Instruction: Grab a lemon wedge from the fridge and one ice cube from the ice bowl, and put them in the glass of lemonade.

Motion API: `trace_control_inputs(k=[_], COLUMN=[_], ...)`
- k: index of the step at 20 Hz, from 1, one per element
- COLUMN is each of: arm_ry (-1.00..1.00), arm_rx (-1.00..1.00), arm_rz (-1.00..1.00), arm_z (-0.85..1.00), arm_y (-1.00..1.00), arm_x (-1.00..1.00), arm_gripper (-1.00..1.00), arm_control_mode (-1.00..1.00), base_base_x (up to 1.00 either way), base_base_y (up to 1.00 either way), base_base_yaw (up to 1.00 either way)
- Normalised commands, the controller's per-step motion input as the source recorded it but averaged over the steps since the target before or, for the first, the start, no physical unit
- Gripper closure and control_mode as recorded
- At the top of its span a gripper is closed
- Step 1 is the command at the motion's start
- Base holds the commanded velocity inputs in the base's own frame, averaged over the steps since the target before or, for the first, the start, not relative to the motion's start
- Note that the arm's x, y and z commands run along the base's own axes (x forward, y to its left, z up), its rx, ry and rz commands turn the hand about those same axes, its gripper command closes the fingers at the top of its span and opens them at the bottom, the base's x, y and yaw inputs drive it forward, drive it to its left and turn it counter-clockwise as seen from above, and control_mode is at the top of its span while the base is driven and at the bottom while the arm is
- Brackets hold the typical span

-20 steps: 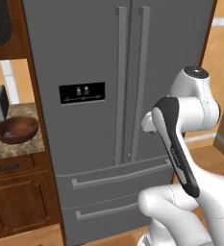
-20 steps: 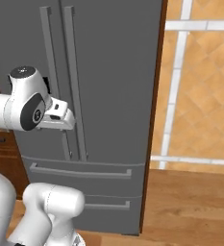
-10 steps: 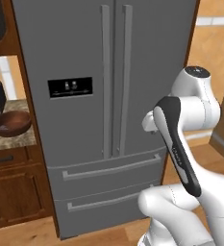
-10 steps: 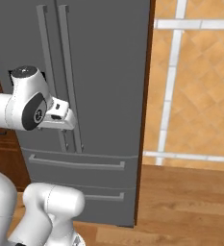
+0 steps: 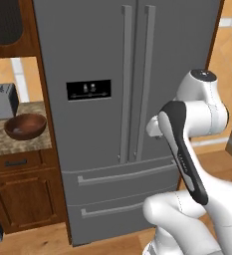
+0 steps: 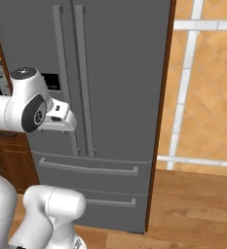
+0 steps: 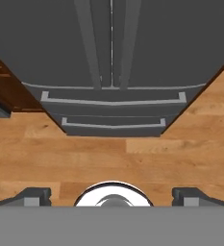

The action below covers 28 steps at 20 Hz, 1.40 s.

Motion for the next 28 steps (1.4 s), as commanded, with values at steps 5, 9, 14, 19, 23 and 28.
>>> trace_control_inputs(k=[5, 9, 14, 19, 23, 28], arm_ry=[0.00, 0.00, 0.00, -0.07, -0.12, -0.01], arm_rx=[0.00, 0.00, 0.00, 0.00, 0.00, -0.10], arm_rz=[0.00, 0.00, 0.00, -0.01, 0.00, 0.00], arm_z=[0.00, 0.00, 0.00, 0.07, 0.43, 0.58], arm_y=[0.00, 0.00, 0.00, 0.00, 0.00, 0.03], arm_x=[0.00, 0.00, 0.00, -0.07, -0.01, 0.47], arm_gripper=[-1.00, -1.00, -1.00, -1.00, -1.00, -1.00], arm_control_mode=[1.00, 1.00, 1.00, -1.00, -1.00, -1.00], base_base_x=[-0.07, -0.18, -0.09, -0.10, 0.00, 0.00], base_base_y=[0.00, -0.03, 0.00, 0.00, 0.00, 0.00], base_base_yaw=[0.00, -0.01, 0.00, 0.00, 0.00, 0.00])
